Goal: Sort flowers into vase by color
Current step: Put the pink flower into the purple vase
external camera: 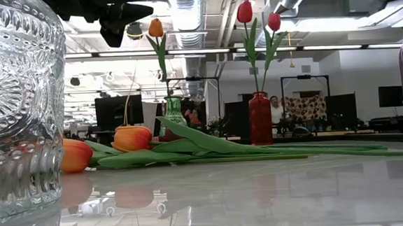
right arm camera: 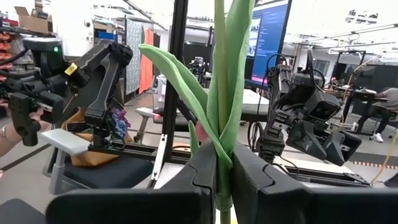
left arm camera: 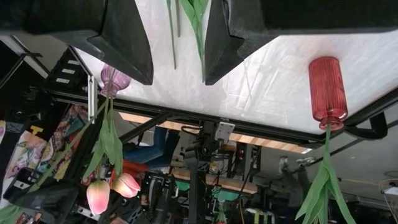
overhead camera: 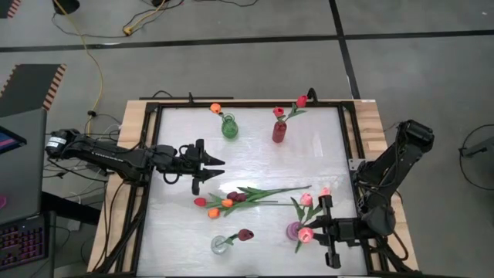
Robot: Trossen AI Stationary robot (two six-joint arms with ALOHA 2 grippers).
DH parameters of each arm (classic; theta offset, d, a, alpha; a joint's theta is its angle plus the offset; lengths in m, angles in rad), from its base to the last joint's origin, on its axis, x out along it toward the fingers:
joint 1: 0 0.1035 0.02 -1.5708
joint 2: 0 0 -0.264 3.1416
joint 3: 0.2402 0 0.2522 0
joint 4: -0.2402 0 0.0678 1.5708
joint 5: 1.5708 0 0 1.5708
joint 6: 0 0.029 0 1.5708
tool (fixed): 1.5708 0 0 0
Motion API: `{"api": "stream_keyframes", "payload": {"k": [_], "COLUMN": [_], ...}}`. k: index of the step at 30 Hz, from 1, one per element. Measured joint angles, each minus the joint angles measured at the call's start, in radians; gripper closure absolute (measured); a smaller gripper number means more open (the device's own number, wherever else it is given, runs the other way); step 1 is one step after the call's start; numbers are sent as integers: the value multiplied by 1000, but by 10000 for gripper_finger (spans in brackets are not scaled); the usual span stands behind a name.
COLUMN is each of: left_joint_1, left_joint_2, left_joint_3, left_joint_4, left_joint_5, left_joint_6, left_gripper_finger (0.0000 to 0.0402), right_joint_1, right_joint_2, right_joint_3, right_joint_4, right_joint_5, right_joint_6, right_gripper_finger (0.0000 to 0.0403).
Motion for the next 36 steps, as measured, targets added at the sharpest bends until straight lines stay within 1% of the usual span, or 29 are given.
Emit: {"api": "stream_keyframes", "payload": {"k": [8,21,36], "left_joint_1": [0,0,0], "left_joint_2": [0,0,0], "left_joint_3": [0,0,0], "left_joint_4": [0,0,0], "left_joint_5": [0,0,0], "left_joint_6": [0,0,0], "left_gripper_finger": [270,270,270], "right_joint_1": [-2,-56,-59], "right_joint_2": [0,0,0], "right_joint_3": [0,-1,-1], "right_joint_4": [-13,-74,-97], "right_joint_5": [2,8,26], "right_joint_6": [39,152,158], "right_gripper_finger": [347,347,347]}}
